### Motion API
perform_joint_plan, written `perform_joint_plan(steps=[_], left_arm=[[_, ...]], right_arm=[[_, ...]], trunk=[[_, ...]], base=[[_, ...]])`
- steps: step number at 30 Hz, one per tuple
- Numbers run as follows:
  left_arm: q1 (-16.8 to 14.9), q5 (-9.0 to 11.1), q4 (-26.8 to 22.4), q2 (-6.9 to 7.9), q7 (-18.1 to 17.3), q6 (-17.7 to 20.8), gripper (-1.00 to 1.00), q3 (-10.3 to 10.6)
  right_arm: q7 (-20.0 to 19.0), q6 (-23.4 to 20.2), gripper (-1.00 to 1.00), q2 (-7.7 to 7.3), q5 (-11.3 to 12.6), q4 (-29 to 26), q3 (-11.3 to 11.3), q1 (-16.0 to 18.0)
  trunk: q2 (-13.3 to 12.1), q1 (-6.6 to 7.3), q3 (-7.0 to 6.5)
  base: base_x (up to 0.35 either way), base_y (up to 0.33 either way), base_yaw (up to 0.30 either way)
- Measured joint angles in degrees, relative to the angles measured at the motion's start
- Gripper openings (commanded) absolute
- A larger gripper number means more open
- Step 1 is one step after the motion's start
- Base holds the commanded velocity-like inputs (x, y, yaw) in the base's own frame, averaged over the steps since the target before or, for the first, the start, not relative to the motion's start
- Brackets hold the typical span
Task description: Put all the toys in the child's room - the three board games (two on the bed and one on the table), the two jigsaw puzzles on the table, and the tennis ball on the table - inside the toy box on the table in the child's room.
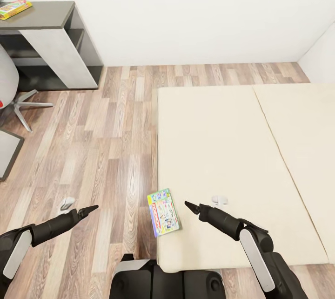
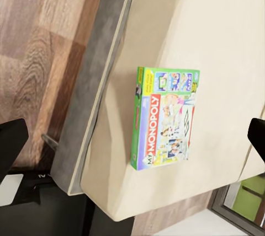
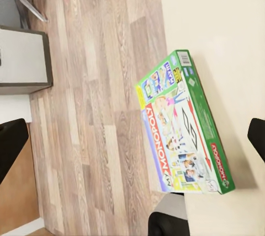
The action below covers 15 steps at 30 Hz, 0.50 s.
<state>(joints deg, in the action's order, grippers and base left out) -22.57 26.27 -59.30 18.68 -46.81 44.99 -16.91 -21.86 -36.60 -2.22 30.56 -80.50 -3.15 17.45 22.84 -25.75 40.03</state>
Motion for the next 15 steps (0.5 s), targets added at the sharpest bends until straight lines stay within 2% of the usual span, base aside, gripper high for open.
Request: perform_joint_plan(steps=[15], left_arm=[[0.0,-0.1,0.1,0.14,0.1,0.1,1.0,-0.1]], right_arm=[[0.3,0.1,1.0,0.14,0.1,0.4,0.0,-0.2]], trunk=[[0.0,0.0,-1.4]], base=[[0.0,0.0,0.0]])
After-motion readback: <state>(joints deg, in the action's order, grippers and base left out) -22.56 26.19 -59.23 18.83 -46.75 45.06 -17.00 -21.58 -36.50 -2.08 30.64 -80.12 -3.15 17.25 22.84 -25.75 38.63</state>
